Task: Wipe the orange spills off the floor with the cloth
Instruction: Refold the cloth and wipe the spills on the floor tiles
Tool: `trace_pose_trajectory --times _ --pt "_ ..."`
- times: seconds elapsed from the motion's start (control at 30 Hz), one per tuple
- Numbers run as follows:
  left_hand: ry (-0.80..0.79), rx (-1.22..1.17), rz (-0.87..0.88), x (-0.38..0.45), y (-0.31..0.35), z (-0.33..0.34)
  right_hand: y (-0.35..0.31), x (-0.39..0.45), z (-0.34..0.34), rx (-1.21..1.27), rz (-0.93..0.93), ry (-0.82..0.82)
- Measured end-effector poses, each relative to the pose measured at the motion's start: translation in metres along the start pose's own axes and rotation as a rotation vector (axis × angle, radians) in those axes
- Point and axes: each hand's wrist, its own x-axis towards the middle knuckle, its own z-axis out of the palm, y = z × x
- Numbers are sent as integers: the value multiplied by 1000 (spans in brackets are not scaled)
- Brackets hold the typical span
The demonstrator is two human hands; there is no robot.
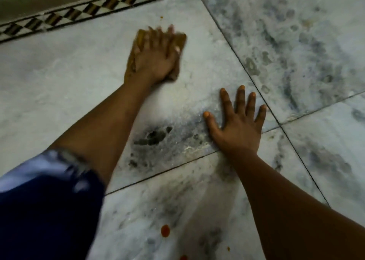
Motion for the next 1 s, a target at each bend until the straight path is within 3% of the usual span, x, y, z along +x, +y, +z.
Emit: trace_pose_trajectory --times 0.07,0.13,0.27,0.37,0.47,0.6,0.67,0.77,0.87,0.93,1.0 --pt "-4 35 270 -30 -15 0 0 0 0 -1 -4 5" --pt "-7 85 369 -40 -40 -5 0 0 -1 8 1 17" --pt "66 75 -53 17 -63 -16 -1 0 0 4 1 19" --pt "-13 -6 -201 67 -45 -24 -1 0 1 12 3 51" --pt "-99 -68 -189 85 -19 -23 -1 0 1 10 8 51" --pt "-47 27 159 35 -25 -10 -2 -1 0 36 8 63" --pt "-30 49 242 15 -50 -10 -2 -1 0 40 11 67" --pt "48 45 -11 36 -66 -20 -3 -1 0 44 9 64" --pt "-59 -82 -265 83 -44 -33 -3 -1 0 48 12 59" --pt "-147 -140 -256 99 -22 -33 -3 -2 -1 52 12 61" --pt "-185 -57 -112 94 -1 -24 -3 -1 -1 54 19 67"
